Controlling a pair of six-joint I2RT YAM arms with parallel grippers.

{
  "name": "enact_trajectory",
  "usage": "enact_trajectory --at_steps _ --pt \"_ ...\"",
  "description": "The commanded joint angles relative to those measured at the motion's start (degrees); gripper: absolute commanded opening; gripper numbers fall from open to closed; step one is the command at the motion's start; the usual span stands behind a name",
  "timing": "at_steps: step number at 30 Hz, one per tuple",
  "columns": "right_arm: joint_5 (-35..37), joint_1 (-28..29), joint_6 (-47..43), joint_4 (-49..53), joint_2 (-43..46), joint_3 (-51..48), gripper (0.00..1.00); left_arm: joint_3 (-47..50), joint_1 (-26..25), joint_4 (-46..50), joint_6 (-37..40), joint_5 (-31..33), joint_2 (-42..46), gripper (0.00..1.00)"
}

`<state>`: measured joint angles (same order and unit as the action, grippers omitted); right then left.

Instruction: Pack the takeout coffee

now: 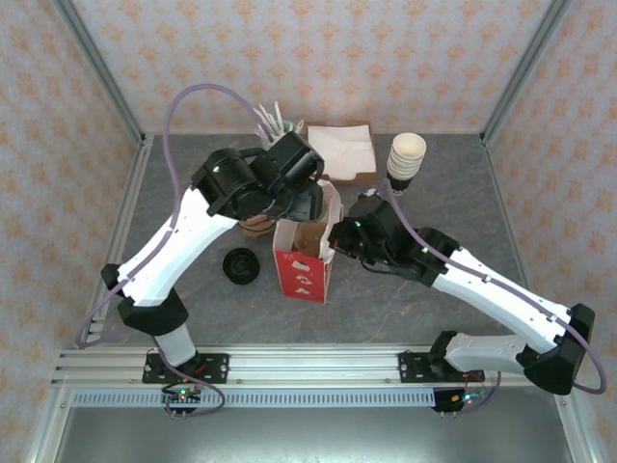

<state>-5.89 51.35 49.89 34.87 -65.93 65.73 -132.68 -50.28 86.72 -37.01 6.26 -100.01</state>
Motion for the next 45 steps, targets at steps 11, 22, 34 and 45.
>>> enact_trajectory --at_steps 11,22,34,45 --pt "-0.3 0.3 -4.3 5.6 2.5 2.1 0.38 -8.9 -0.3 6.4 -1.4 2.9 -11.6 0.63" --pt "-2.2 -10.0 -7.1 13.0 6.8 4.0 0.5 -12.5 1.4 9.3 -4.2 -0.6 -16.3 0.63" --pt "-17.9 -19.2 -13.2 16.9 -8.8 21.6 0.54 -13.2 4.9 8.6 -5.2 -1.1 -17.7 0.62" --pt "-23.0 -20.9 -17.5 26.1 -18.2 30.7 0.54 -12.0 6.3 8.9 -2.1 -4.5 -18.5 0.62"
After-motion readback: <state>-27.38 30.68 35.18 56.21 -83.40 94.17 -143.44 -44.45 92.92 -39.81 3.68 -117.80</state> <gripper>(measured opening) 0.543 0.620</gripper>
